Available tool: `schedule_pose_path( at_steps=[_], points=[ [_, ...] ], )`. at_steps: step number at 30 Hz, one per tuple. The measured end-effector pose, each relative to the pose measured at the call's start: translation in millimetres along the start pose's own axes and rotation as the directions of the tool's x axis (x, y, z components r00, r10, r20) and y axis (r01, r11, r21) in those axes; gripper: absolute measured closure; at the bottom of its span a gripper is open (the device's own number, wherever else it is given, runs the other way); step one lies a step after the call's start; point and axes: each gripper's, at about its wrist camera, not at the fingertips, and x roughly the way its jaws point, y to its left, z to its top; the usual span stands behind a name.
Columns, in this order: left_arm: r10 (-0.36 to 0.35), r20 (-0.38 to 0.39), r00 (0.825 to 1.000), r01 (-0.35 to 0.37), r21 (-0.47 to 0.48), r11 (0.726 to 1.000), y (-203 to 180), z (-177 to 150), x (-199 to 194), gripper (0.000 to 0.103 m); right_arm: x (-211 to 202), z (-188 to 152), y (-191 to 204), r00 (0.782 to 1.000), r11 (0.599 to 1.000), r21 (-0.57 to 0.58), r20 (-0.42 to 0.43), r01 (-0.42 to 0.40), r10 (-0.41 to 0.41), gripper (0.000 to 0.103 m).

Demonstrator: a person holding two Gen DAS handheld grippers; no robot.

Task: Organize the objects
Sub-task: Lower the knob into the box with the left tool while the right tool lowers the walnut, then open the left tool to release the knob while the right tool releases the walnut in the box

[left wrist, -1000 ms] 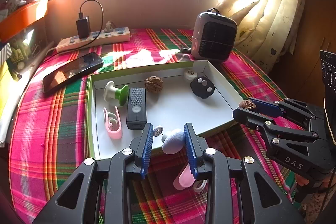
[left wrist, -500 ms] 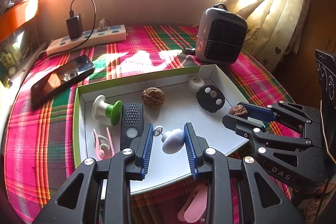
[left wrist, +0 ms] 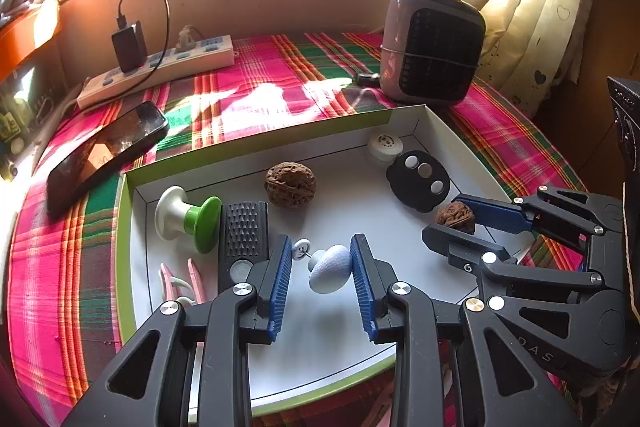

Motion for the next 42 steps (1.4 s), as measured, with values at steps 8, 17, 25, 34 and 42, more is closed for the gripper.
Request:
schedule_pose_path(
  at_steps=[8,17,25,34,42],
  points=[
    [0.033,0.004,0.999,-0.033,0.015,0.999,0.5,0.2,4.2,0.075,4.8,2.2,3.1,1.000,1.000,-0.021,0.005,0.017,-0.017,0.071],
    [0.039,0.007,0.999,-0.039,0.020,0.999,-0.3,0.6,5.6,0.074,4.9,2.6,5.7,1.000,0.999,-0.041,0.010,0.018,-0.017,0.071],
    [0.039,0.003,0.999,-0.039,0.016,0.999,-0.1,0.7,5.6,0.074,4.5,2.5,5.6,1.000,0.999,-0.038,0.009,0.024,-0.023,0.071],
    [0.039,0.001,0.999,-0.039,0.013,0.999,0.1,-0.3,5.6,0.073,3.5,1.8,5.5,0.999,0.998,-0.041,0.005,0.036,-0.036,0.071],
    [0.038,0.000,0.999,-0.038,0.015,0.999,-0.3,-1.0,5.7,0.069,2.5,1.8,6.6,0.999,0.998,-0.044,0.002,0.047,-0.047,0.071]
  ],
)
